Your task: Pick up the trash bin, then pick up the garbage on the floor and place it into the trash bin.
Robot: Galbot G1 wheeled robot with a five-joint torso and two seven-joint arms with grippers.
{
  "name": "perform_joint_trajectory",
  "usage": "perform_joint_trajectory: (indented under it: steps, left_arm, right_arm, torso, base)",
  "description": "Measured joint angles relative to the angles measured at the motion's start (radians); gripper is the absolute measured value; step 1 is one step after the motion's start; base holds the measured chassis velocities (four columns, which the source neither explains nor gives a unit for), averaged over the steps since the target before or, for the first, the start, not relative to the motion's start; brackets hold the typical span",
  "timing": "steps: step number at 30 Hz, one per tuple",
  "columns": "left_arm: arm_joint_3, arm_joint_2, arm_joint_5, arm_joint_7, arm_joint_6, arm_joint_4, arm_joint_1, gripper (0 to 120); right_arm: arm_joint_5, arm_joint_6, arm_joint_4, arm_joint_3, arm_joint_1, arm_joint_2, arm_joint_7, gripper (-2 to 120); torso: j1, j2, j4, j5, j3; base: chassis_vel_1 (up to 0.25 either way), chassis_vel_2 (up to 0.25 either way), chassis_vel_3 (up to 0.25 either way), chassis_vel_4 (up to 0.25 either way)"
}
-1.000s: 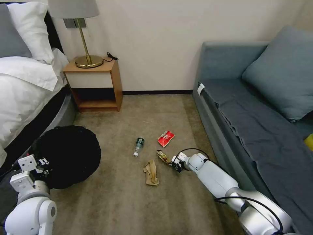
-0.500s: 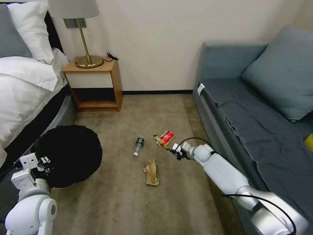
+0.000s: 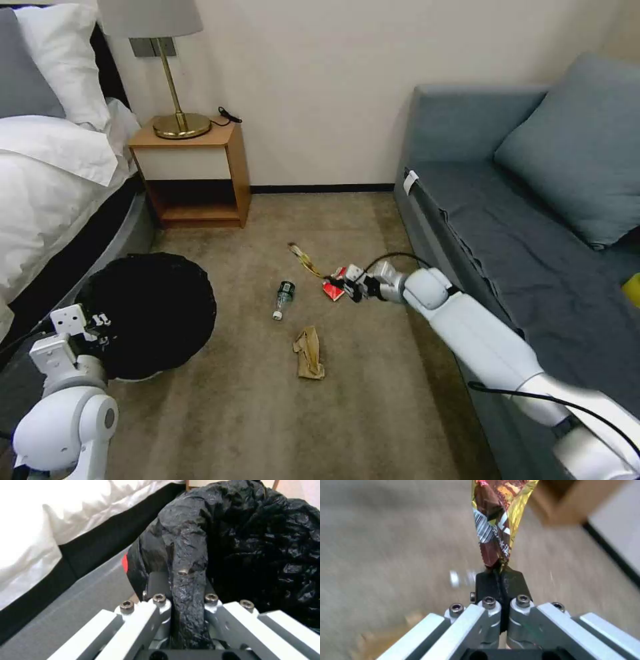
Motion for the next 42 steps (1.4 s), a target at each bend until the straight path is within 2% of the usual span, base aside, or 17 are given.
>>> perform_joint_trajectory:
  steps: [4, 9, 20, 24, 32, 35, 36, 39, 42]
  left_arm:
    - [0.015, 0.009, -0.005, 0.021, 0.006, 0.011, -0.008, 4]
    - [0.032, 0.009, -0.006, 0.056, -0.002, 0.016, -0.015, 4]
    - [0.05, 0.002, -0.049, 0.085, -0.036, 0.017, -0.032, 4]
    - [0.054, -0.009, -0.078, 0.087, -0.036, 0.002, -0.028, 4]
    - [0.055, -0.017, -0.085, 0.088, -0.036, -0.003, -0.025, 4]
    - [0.054, -0.018, -0.087, 0.088, -0.036, -0.007, -0.025, 4]
    - [0.054, -0.018, -0.087, 0.088, -0.036, -0.007, -0.025, 4]
    - [0.052, -0.017, -0.087, 0.086, -0.036, -0.006, -0.027, 4]
    - [0.051, -0.016, -0.085, 0.086, -0.036, -0.002, -0.028, 4]
  right_arm:
    - [0.165, -0.038, 0.131, -0.072, 0.067, -0.018, -0.031, 0]
    - [0.273, -0.082, 0.184, -0.143, 0.121, 0.007, -0.033, 0]
    - [0.337, -0.132, 0.204, -0.274, 0.138, 0.119, 0.002, 0]
    - [0.33, -0.127, 0.153, -0.297, 0.115, 0.173, 0.027, 0]
    - [0.323, -0.115, 0.096, -0.294, 0.11, 0.204, 0.061, 0]
    - [0.319, -0.106, 0.088, -0.293, 0.099, 0.205, 0.086, 10]
    - [0.319, -0.106, 0.088, -0.293, 0.099, 0.205, 0.086, 10]
    - [0.315, -0.099, 0.088, -0.288, 0.09, 0.201, 0.091, 25]
    - [0.313, -0.097, 0.092, -0.283, 0.084, 0.197, 0.092, 33]
  torso:
    - [0.0, 0.0, 0.0002, 0.0, 0.0]
    - [0.0, 0.0, 0.0, -0.0001, 0.0]
    - [0.0, 0.0, 0.0002, -0.0001, 0.0]
    - [0.0, 0.0, 0.0002, 0.0, 0.0]
    - [0.0, 0.0, 0.0002, -0.0001, 0.0]
    - [0.0, 0.0, 0.0001, 0.0, 0.0]
    - [0.0, 0.0, 0.0001, 0.0, 0.0]
    - [0.0, 0.0, 0.0001, 0.0, 0.0]
    - [0.0, 0.0, 0.0001, 0.0, 0.0]
  base:
    - [0.0, 0.0, 0.0, 0.0]
    - [0.0, 0.0, 0.0, 0.0]
    - [0.0, 0.0, 0.0, 0.0]
    - [0.0, 0.0, 0.0, 0.0]
    - [0.0, 0.0, 0.0, 0.0]
    - [0.0, 0.0, 0.0, 0.0]
    - [0.0, 0.0, 0.0, 0.0]
    - [0.0, 0.0, 0.0, 0.0]
    - [0.0, 0.0, 0.0, 0.0]
